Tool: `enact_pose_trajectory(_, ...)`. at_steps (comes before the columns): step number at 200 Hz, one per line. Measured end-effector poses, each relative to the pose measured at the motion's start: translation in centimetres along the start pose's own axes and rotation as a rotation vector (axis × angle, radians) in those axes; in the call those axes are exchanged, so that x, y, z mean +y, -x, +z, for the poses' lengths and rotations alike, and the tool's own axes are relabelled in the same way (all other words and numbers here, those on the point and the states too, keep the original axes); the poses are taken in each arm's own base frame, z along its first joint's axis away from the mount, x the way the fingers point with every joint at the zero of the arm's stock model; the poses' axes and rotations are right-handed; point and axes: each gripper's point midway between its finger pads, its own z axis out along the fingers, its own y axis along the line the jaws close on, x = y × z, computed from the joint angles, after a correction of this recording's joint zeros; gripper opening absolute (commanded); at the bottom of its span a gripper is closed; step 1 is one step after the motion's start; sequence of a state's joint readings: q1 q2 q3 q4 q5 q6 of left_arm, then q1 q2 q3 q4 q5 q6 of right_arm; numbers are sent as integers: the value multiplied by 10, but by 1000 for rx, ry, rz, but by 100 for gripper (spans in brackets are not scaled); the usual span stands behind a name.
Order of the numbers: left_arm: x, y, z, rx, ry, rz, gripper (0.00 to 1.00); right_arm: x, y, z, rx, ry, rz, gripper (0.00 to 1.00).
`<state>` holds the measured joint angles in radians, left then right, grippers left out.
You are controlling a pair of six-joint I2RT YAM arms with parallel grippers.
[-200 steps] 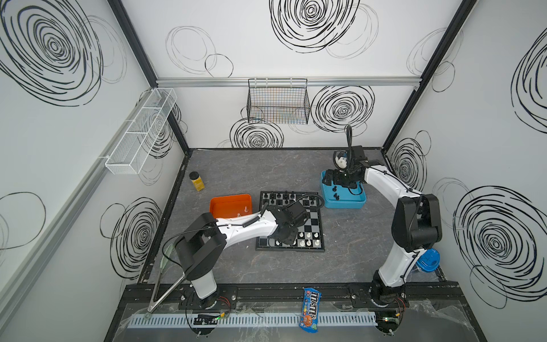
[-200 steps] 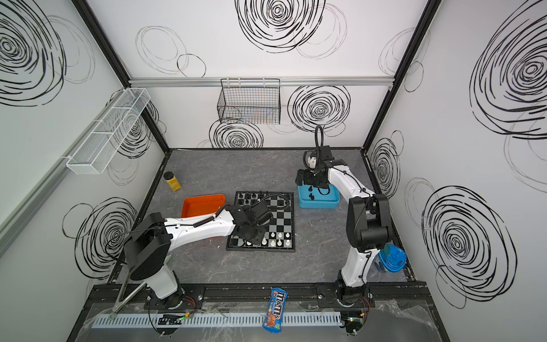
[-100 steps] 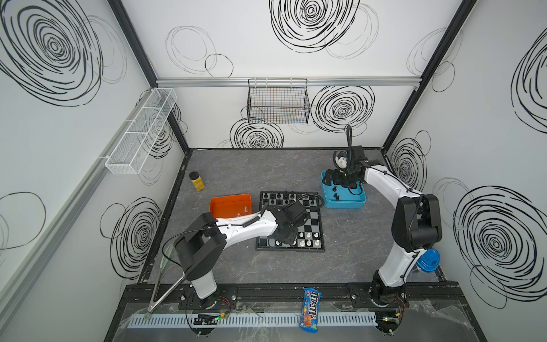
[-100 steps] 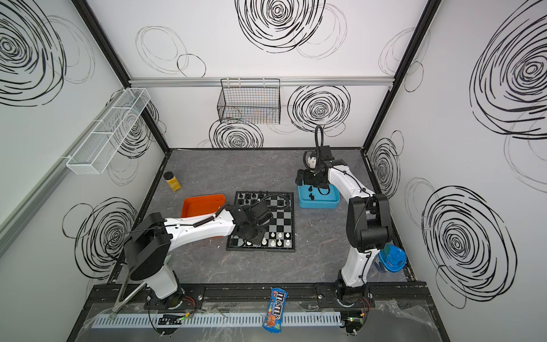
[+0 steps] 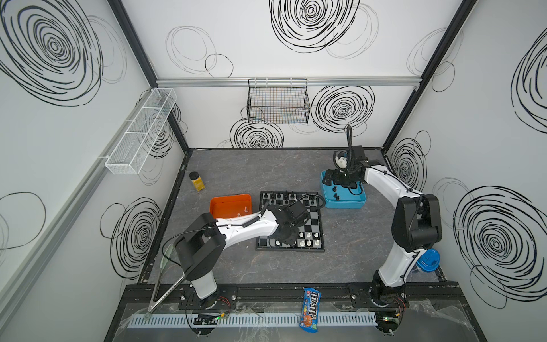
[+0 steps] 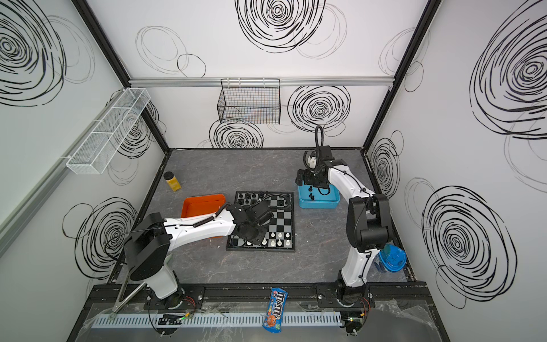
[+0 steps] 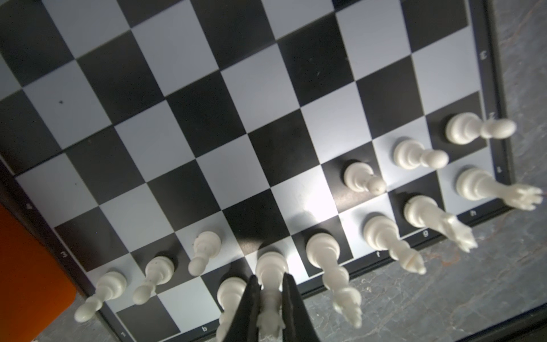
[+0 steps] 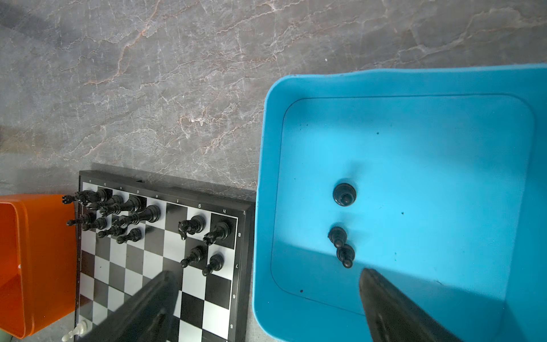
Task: Set up the chess pieces on the board
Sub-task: 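Lower the white king onto its square between the white pieces, then open the left gripper to release the white king and raise it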
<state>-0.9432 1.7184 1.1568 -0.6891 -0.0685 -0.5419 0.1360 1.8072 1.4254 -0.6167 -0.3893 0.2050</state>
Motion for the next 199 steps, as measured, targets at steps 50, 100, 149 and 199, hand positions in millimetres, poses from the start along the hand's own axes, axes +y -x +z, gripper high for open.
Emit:
enact_pose_trajectory(50, -2, -2, 0, 3, -3, 6, 15, 0, 0, 0, 1, 0, 1, 100)
enact_pose_trajectory(100, -3, -2, 0, 5, -7, 7, 16, -1, -2, 1, 4, -1, 2, 100)
enact_pose_trajectory(149, -4, -3, 1, 9, -6, 9, 17, -3, -1, 1, 3, -3, 5, 100)
enact_pose_trajectory(199, -4, -4, 3, 14, -4, 13, 21, -3, -2, 1, 5, -3, 7, 100)
